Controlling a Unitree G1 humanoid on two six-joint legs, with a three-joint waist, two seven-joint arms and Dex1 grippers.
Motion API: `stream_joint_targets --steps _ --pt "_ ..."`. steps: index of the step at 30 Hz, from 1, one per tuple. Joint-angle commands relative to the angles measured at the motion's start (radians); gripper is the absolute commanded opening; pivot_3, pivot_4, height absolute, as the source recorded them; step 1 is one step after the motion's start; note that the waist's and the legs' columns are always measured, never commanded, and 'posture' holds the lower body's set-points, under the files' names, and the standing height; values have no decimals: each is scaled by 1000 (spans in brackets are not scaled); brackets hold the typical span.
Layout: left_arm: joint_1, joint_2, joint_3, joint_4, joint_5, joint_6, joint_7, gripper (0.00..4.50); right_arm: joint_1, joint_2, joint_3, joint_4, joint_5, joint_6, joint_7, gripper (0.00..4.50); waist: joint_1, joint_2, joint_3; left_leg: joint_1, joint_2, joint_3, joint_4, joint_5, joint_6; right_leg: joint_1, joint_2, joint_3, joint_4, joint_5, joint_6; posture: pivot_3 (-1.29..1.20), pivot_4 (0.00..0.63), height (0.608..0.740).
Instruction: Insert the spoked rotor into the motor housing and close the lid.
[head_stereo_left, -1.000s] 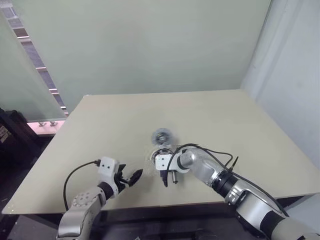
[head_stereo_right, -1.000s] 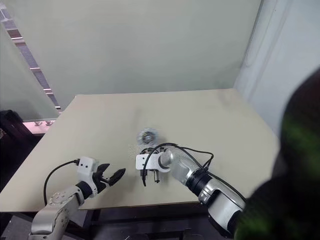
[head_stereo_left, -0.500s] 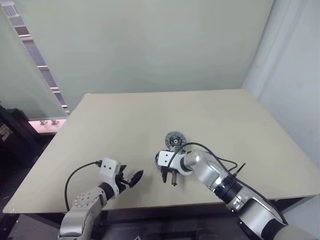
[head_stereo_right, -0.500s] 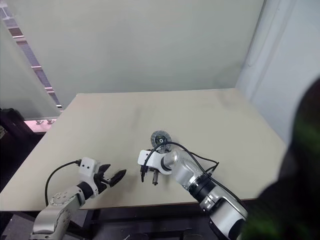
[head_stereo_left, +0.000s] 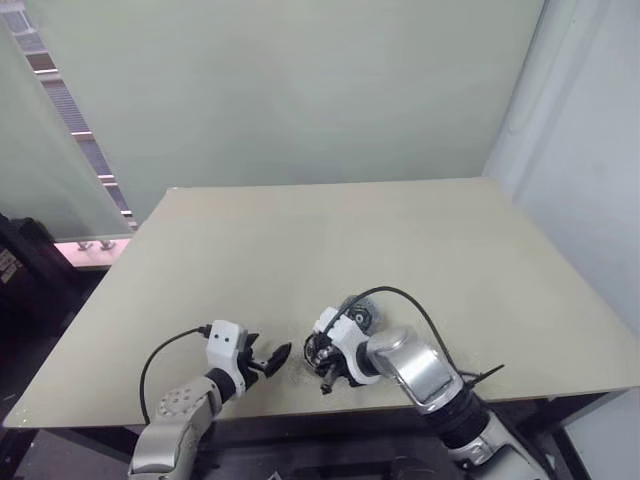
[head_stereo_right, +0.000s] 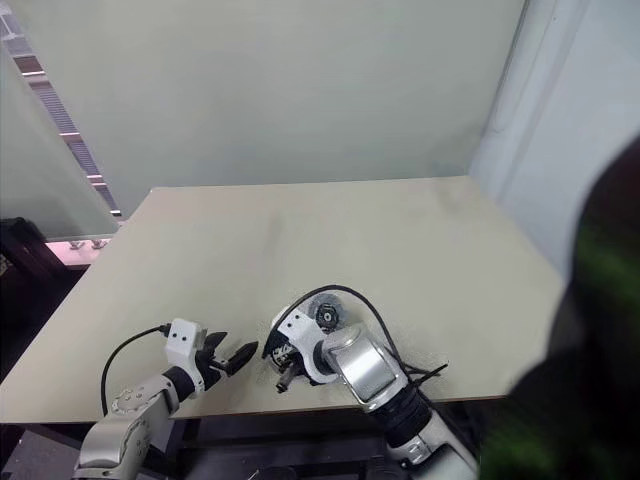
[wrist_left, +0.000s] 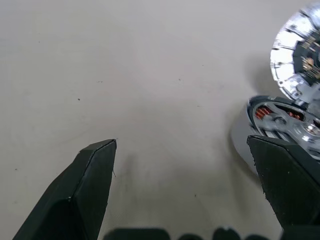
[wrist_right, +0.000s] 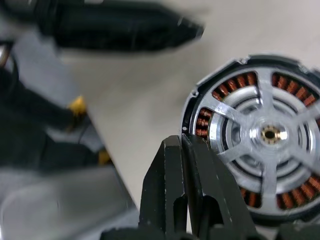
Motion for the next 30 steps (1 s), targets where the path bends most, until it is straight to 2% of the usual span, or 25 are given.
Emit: stream_joint_targets --steps 1,6,12,15,17,26,30 --pt "-6 5 23 -12 2 -25 7 4500 5 70 -69 21 32 -18 -121 11 0 0 0 0 0 0 0 0 0 0 0 0 0 0 0 0 0 740" --pt "-4 13 53 -13 -7 -26 15 4500 5 108 -87 68 66 -79 -227 11 1 1 0 0 -1 -1 1 0 0 1 0 0 0 0 0 0 0 740" --pt "-2 20 69 -6 -4 -27 16 4500 -24 10 25 16 97 -105 -191 11 0 1 1 0 -1 0 4 0 0 1 0 0 0 -1 -1 0 0 740" --pt "-4 20 70 -3 -3 -26 13 4500 -32 -10 33 -18 116 -104 -193 646 0 1 0 0 -1 0 5 0 0 1 -1 0 0 -1 -1 0 0 740" --pt "-5 19 68 1 -2 -27 12 4500 -40 -32 48 -45 126 -98 -183 1275 0 1 0 -1 -1 0 5 0 0 1 0 0 0 0 0 0 0 740" --pt "-22 22 60 11 -1 -31 -1 4500 -77 -91 60 -83 150 -136 -179 4458 0 0 0 -4 0 -1 2 0 0 -1 0 -1 0 0 0 0 0 740" --pt "-22 28 61 4 -11 -23 -21 4500 -125 -90 -46 -108 162 -190 -222 4458 0 0 0 -5 0 0 2 0 0 -3 0 -1 0 0 0 0 0 740"
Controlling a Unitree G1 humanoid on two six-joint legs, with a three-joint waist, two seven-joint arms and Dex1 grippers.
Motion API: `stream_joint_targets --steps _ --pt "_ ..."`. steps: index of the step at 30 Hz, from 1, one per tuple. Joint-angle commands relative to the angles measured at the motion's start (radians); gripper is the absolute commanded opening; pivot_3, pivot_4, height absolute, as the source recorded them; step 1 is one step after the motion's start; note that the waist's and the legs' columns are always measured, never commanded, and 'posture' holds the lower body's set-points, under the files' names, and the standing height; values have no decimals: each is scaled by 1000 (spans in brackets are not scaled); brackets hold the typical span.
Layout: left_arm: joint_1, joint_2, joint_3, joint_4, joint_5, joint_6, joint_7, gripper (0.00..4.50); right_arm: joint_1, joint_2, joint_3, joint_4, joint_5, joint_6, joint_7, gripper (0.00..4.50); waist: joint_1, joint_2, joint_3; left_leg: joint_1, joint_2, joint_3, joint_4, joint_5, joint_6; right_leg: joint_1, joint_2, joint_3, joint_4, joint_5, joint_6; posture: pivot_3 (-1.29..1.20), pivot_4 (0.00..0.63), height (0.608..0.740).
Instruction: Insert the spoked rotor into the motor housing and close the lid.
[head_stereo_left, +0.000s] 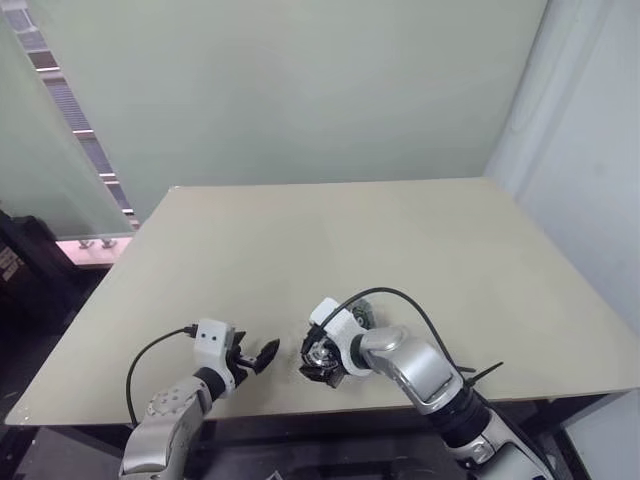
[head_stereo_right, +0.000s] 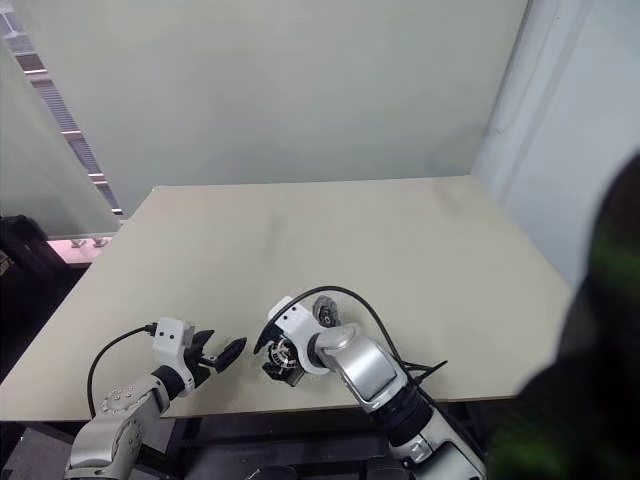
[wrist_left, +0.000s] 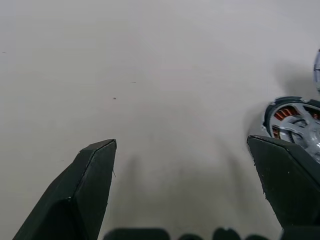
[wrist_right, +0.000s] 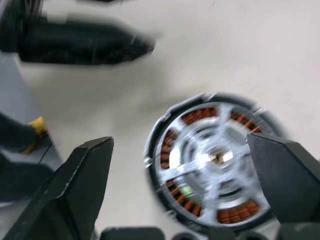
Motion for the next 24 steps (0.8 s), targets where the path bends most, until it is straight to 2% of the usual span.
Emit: stream_joint_targets --steps 1,4,7,12,16,19,22,24 --pt "-17 20 7 -18 -10 -13 -26 4500 -76 12 -133 -67 16 -96 -55 4458 0 0 0 0 0 0 0 0 0 0 0 0 0 0 0 0 0 740" --pt "-18 24 3 -22 -12 -9 -41 4500 -148 -16 -239 -23 -4 -217 -120 4458 1 0 0 -1 0 0 0 0 0 -1 0 0 0 0 0 0 0 740" --pt "-23 25 0 -24 -11 -7 -46 4500 -196 -112 -261 21 -51 -300 -136 4458 1 0 0 -2 -1 0 1 0 0 -2 0 0 0 0 0 0 0 740" --pt "-36 28 -4 -24 -7 -7 -51 4500 -210 -301 -185 121 -166 -444 -108 4458 0 0 0 -3 -2 1 -1 0 1 -2 -1 1 -1 0 0 0 0 740" --pt "-40 38 -1 -29 -6 -5 -53 4500 -173 -411 -97 184 -229 -476 -20 4458 0 0 0 -3 -1 2 -3 0 1 -3 0 2 -1 0 0 0 0 740" --pt "-43 44 4 -30 -4 -4 -50 4500 -131 -419 -68 162 -230 -455 26 4458 0 -1 0 -3 0 2 -3 0 1 -2 0 1 -1 0 0 0 0 740" --pt "-48 54 7 -32 -8 4 -52 4500 -89 -376 -68 112 -208 -404 52 4458 0 -1 0 -3 0 2 -2 0 1 -2 0 2 -1 0 0 0 0 740" --pt "-57 62 6 -34 -10 11 -54 4500 -57 -305 -84 78 -160 -363 60 4458 0 -1 0 -3 0 2 -1 0 1 -2 0 2 -1 0 0 0 0 740"
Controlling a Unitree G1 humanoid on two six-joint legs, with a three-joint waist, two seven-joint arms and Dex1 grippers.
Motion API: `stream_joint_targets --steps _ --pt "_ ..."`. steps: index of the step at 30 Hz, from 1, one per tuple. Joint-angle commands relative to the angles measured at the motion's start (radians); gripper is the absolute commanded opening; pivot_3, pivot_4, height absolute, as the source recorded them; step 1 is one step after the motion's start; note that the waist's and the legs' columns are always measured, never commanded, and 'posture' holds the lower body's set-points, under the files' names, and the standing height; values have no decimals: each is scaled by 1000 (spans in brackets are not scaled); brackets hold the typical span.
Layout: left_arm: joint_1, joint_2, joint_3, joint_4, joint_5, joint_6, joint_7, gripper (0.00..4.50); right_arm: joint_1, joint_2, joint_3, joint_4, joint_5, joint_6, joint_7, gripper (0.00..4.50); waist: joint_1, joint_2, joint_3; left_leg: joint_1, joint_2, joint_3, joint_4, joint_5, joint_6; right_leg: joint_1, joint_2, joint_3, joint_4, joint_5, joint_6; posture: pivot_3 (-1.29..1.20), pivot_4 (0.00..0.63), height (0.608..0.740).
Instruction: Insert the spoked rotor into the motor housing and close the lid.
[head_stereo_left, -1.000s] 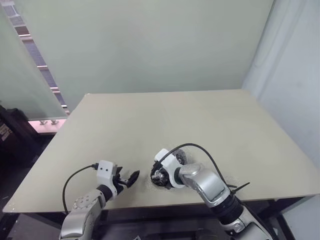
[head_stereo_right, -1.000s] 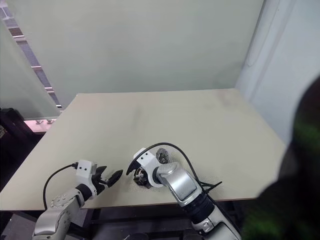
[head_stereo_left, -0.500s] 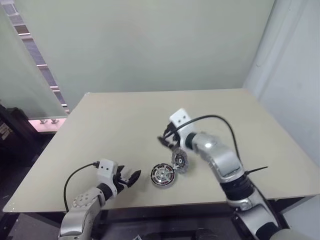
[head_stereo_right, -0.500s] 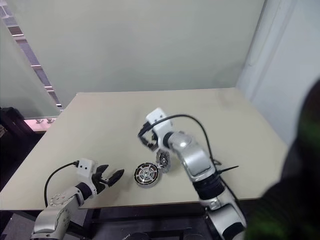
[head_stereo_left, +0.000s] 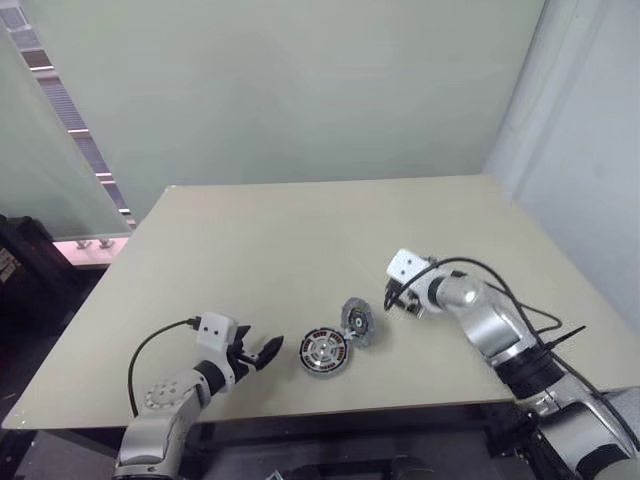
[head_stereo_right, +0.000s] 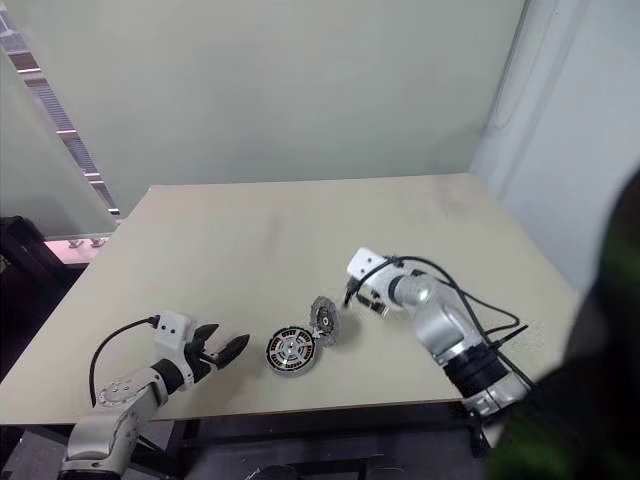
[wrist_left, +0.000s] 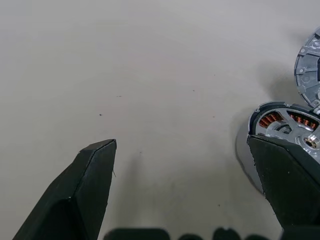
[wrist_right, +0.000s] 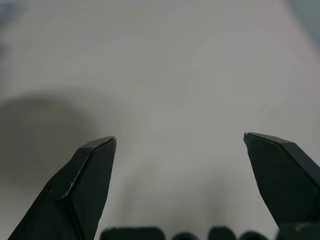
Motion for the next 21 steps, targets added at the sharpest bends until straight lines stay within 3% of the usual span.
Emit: stream_joint_targets --steps 1,8,14,21 --pt "-32 24 16 -34 -9 7 -7 4500 12 90 -27 -105 65 50 15 4458 0 0 0 0 0 0 1 0 0 0 0 0 0 0 0 0 0 740" --pt "-38 42 23 -43 -14 20 -13 4500 61 230 6 -103 95 87 -6 4458 0 0 0 2 0 -2 3 0 0 3 0 -1 1 0 0 0 0 740" --pt "-20 50 36 -67 -16 30 -8 4500 95 254 59 -32 77 19 -16 4458 0 0 0 1 0 -2 3 0 0 2 0 -1 1 0 0 0 0 740" --pt "0 50 38 -87 -15 38 -5 4500 84 275 -23 12 159 -56 7 4458 0 0 0 3 0 -2 3 0 0 3 0 -1 1 0 0 0 0 740"
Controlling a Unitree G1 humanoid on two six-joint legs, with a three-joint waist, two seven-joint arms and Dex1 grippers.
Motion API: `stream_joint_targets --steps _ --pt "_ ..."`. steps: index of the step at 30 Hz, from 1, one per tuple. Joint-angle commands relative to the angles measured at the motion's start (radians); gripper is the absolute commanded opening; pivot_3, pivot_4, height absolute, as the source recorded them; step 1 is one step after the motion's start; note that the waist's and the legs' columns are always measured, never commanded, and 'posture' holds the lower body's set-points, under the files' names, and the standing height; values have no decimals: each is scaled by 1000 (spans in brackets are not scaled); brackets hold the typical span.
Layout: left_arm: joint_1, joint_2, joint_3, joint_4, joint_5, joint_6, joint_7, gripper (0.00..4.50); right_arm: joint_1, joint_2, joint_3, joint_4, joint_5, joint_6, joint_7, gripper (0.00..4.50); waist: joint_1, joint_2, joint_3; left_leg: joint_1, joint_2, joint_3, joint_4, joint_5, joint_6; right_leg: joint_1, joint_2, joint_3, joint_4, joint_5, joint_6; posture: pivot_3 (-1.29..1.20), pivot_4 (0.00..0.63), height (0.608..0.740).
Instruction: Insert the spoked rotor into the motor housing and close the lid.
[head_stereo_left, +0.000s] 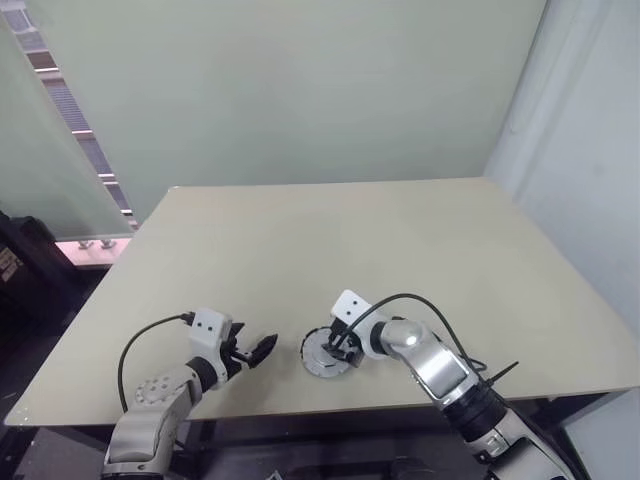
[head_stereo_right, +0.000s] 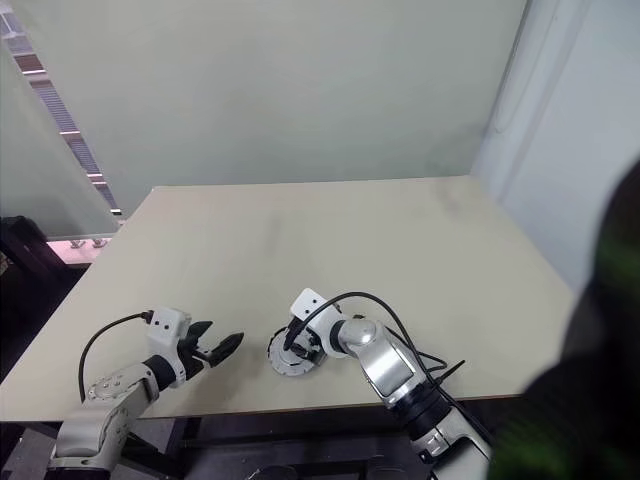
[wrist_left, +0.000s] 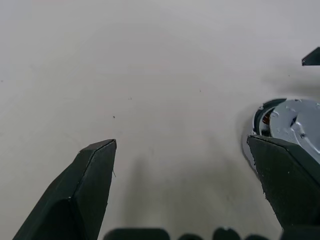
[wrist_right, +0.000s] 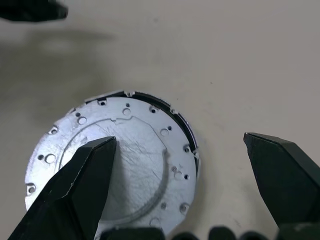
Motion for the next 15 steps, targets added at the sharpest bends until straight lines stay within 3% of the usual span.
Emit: stream_joint_targets --steps 1,6,12,15 --pt "-5 13 23 -49 -13 -2 2 4500 -32 6 -71 -11 54 -41 29 4458 1 0 0 0 0 0 0 0 0 0 0 0 0 0 0 0 0 740" --pt "5 30 -1 -57 -19 11 -46 4500 -102 -48 -124 10 147 -57 182 4458 0 0 0 0 0 0 0 0 0 1 0 0 0 0 0 0 0 740" --pt "13 30 -32 -85 -31 26 -89 4500 -146 -129 -87 74 147 -186 342 4458 0 0 0 2 0 0 -1 0 0 2 0 0 0 0 0 0 0 740" --pt "9 21 -46 -107 -53 44 -101 3905 -149 -152 -53 90 134 -219 404 4500 0 0 0 1 0 0 -1 0 0 2 0 0 0 0 0 0 0 740"
